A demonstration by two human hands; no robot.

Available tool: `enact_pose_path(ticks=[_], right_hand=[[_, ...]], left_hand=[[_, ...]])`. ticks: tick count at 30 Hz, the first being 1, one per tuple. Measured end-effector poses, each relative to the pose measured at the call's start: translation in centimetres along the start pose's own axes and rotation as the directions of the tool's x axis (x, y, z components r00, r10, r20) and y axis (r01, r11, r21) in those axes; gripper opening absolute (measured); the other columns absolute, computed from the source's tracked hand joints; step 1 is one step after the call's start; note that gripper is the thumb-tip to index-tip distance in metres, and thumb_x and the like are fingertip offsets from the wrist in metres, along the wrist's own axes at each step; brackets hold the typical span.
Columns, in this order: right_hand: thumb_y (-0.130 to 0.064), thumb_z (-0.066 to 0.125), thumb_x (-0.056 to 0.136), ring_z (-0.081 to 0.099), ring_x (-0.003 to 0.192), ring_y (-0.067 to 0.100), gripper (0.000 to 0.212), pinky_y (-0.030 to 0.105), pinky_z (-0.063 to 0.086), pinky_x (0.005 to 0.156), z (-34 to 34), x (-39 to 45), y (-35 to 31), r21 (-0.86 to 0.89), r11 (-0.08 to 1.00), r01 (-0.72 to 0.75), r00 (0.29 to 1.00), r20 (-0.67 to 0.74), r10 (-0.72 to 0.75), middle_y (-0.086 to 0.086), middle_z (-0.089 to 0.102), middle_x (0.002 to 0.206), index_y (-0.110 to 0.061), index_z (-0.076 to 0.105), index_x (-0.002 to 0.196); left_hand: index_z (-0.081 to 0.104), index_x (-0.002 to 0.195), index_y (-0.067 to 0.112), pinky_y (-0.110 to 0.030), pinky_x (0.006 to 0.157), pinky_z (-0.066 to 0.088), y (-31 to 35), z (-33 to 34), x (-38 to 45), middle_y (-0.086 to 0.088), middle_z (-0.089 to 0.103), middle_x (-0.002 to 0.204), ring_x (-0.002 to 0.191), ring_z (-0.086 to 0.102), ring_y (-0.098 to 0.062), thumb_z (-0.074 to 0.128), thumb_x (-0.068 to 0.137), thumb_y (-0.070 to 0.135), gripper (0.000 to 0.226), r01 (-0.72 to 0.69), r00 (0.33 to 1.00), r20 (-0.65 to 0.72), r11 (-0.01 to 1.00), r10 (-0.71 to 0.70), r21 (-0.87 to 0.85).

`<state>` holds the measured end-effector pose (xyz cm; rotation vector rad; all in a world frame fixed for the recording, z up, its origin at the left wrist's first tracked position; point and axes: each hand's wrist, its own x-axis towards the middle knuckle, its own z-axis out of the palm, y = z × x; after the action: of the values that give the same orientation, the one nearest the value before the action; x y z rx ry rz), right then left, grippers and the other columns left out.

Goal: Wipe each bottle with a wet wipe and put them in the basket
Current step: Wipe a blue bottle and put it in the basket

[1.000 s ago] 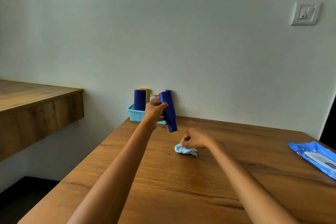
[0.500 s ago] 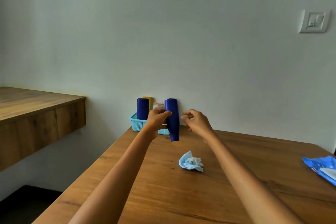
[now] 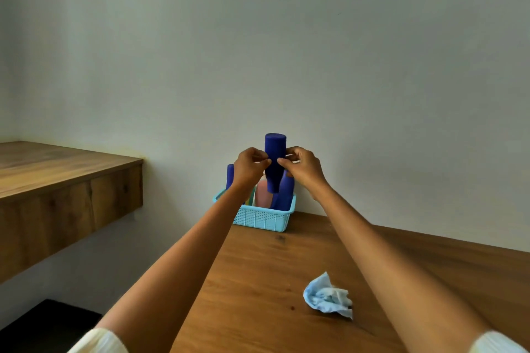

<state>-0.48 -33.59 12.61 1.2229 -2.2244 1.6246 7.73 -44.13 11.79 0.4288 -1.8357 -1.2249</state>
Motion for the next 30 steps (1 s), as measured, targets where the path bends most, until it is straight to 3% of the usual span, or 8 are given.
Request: enact_pose_path(ticks=[3, 8, 14, 20, 23, 30], right_hand=[[-0.02, 0.061, 0.089, 0.065, 0.09, 0.024, 0.028, 0.04, 0.054, 0.085, 1.8, 1.1, 1.9, -0.011, 0.998, -0.061, 0.998, -0.001, 0.061, 0.011, 0.068, 0.107, -0.008, 0.059, 0.113], [-0.019, 0.058, 0.091, 0.064, 0.095, 0.025, 0.031, 0.042, 0.053, 0.088, 3.4, 1.9, 4.1, -0.034, 0.995, -0.097, 0.994, 0.056, 0.098, 0.012, 0.066, 0.109, -0.007, 0.057, 0.119], [-0.015, 0.056, 0.092, 0.064, 0.095, 0.027, 0.025, 0.042, 0.053, 0.088, 4.9, 1.5, 6.2, 0.005, 0.989, -0.15, 0.984, 0.102, 0.149, 0.014, 0.065, 0.105, -0.004, 0.058, 0.114], [-0.012, 0.057, 0.091, 0.066, 0.091, 0.028, 0.025, 0.035, 0.055, 0.082, 5.7, 1.0, 7.1, 0.046, 0.986, -0.157, 0.979, 0.139, 0.149, 0.016, 0.066, 0.104, -0.003, 0.059, 0.114], [-0.013, 0.057, 0.091, 0.066, 0.09, 0.024, 0.026, 0.028, 0.055, 0.076, 5.9, 0.9, 7.4, 0.03, 0.986, -0.162, 0.977, 0.143, 0.156, 0.015, 0.067, 0.104, -0.002, 0.059, 0.115], [-0.014, 0.056, 0.092, 0.064, 0.095, 0.026, 0.025, 0.036, 0.054, 0.085, 6.1, 0.6, 7.3, -0.023, 0.987, -0.156, 0.974, 0.162, 0.158, 0.016, 0.066, 0.106, -0.003, 0.059, 0.115]], left_hand=[[0.052, 0.118, 0.004, -0.042, 0.091, 0.052, -2.4, 0.7, 0.5, -0.016, 0.063, 0.112, 0.102, 0.063, -0.027, 0.053, 0.092, 0.004, 0.026, 0.065, 0.998, -0.016, 0.997, -0.065, -0.043], [0.054, 0.116, 0.009, -0.036, 0.086, 0.054, -5.9, 1.4, 0.6, -0.01, 0.063, 0.11, 0.101, 0.062, -0.023, 0.045, 0.091, 0.001, 0.027, 0.095, 0.994, -0.047, 0.99, -0.1, -0.104], [0.052, 0.113, 0.011, -0.022, 0.065, 0.049, -8.1, 2.1, 0.3, -0.009, 0.063, 0.105, 0.089, 0.06, -0.017, 0.045, 0.09, 0.0, 0.026, 0.08, 0.994, -0.078, 0.997, -0.079, 0.006], [0.049, 0.119, 0.008, -0.033, 0.077, 0.052, -9.2, 1.9, -0.2, -0.012, 0.061, 0.11, 0.096, 0.059, -0.022, 0.044, 0.092, -0.001, 0.029, 0.091, 0.992, -0.09, 0.994, -0.085, 0.063], [0.048, 0.119, 0.006, -0.032, 0.075, 0.051, -9.4, 1.8, -0.5, -0.013, 0.06, 0.106, 0.088, 0.057, -0.018, 0.044, 0.092, -0.002, 0.029, 0.089, 0.993, -0.08, 0.993, -0.082, 0.078], [0.046, 0.12, 0.007, -0.026, 0.071, 0.046, -9.2, 1.5, -0.8, -0.008, 0.057, 0.099, 0.082, 0.055, -0.013, 0.046, 0.092, -0.001, 0.028, 0.111, 0.993, -0.058, 0.99, -0.106, 0.092]])
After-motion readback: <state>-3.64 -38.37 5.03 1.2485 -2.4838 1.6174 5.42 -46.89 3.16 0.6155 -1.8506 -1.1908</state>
